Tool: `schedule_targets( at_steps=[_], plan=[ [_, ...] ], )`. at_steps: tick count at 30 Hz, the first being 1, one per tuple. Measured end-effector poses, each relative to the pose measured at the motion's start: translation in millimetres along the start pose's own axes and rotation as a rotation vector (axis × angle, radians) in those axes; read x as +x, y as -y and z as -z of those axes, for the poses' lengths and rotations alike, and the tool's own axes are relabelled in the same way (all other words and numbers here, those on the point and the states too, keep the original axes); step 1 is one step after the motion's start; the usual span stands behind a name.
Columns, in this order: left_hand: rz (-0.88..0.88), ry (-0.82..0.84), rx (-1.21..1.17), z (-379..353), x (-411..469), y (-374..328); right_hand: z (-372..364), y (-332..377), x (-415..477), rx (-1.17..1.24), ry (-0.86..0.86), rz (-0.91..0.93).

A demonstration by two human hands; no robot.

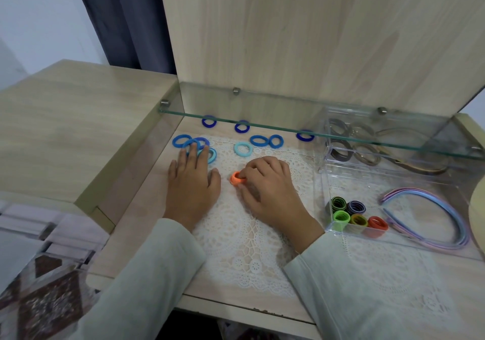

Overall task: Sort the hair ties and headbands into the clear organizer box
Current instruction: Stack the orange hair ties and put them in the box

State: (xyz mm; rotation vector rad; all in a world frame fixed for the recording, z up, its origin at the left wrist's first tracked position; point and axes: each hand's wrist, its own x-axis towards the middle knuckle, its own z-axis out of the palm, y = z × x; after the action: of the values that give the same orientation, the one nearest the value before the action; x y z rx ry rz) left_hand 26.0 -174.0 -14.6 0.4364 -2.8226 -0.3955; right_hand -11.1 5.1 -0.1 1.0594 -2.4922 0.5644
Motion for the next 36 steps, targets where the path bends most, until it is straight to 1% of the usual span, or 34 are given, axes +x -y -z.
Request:
schedule_targets(
  at_steps=[7,14,20,23,26,33,36],
  plan=[
    [-0.033,0.023,-0.024,0.7,2.2,3.4,-3.4,3.2,3.3,-0.02,0.037,-0.021],
    [0.02,0.138,-0.123,5.8,8.3,5.0,-4.4,6.0,9.6,-0.046,0.064,-0.053],
    [0.047,0.204,-0.265,12.3,13.5,8.5,7.7,8.9,25.3,-0.081,0.221,-0.072],
    [0.028,0.238,-0.239,12.5,14.8,11.2,12.4,11.5,35.1,-0.108,0.309,-0.082],
    [0.007,0.278,-0.173,13.5,15.1,11.2,14.8,14.1,41.6,-0.124,0.35,-0.077],
    [-0.029,0.381,-0.048,17.9,16.7,9.4,18.6,15.8,46.5,-0.109,0.368,-0.074],
    [-0.029,0.376,-0.053,19.2,15.1,8.2,20.4,14.6,48.9,-0.105,0.388,-0.073]
  ],
)
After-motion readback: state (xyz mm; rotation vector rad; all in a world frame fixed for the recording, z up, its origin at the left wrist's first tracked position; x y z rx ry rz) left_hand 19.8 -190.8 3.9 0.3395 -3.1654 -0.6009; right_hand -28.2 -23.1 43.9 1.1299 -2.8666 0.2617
